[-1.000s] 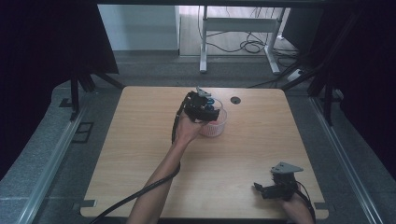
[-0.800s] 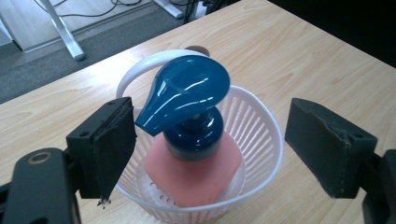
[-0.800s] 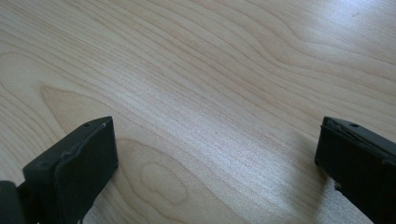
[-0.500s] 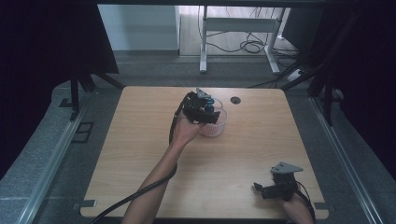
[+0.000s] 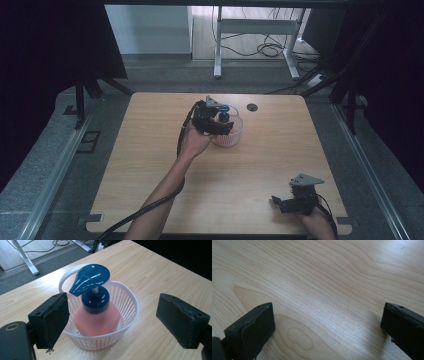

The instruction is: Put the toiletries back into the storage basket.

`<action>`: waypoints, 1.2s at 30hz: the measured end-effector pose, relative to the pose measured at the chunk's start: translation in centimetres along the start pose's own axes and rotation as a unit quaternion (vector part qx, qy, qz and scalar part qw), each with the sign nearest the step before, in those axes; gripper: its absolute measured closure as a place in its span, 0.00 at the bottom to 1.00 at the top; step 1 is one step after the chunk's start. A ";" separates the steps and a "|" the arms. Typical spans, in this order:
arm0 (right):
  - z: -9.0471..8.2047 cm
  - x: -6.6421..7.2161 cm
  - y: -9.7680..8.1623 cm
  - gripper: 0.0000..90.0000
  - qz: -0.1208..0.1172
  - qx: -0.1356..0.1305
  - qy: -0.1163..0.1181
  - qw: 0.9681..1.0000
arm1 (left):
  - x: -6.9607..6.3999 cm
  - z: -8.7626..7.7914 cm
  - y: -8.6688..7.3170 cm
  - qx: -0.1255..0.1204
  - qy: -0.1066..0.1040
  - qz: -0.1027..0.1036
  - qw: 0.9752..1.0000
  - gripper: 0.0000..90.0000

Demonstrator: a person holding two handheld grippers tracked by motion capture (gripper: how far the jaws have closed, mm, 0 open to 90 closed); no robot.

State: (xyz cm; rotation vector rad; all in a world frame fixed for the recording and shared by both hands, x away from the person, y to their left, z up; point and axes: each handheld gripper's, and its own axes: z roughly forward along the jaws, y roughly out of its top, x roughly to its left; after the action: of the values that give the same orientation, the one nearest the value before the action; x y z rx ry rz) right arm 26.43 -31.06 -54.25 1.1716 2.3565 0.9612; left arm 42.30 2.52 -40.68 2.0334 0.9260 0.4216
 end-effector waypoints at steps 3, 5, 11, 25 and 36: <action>0.0 0.0 0.0 0.00 0.000 0.000 0.000 1.000 | -0.2 -0.2 -0.1 0.000 -0.001 0.004 1.000 0.12; 0.0 0.0 0.0 0.00 0.000 0.000 0.000 1.000 | -0.2 -0.4 -0.2 0.000 -0.001 0.006 1.000 0.12; 0.0 0.0 0.0 0.00 0.000 0.000 0.000 1.000 | -0.5 -0.9 -0.4 0.000 -0.001 0.011 1.000 0.12; 0.0 0.0 0.0 0.00 0.000 0.000 -0.001 1.000 | -0.8 -2.5 -1.4 -0.004 -0.002 0.020 1.000 0.12; 0.0 0.1 0.0 0.00 0.001 0.000 -0.002 1.000 | -1.3 -3.4 -2.9 -0.003 -0.001 0.030 1.000 0.12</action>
State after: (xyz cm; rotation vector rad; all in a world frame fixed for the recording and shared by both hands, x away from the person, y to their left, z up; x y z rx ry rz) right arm 26.39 -30.97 -54.25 1.1753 2.3521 0.9583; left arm 38.08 4.53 -40.96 2.0603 0.8620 0.4535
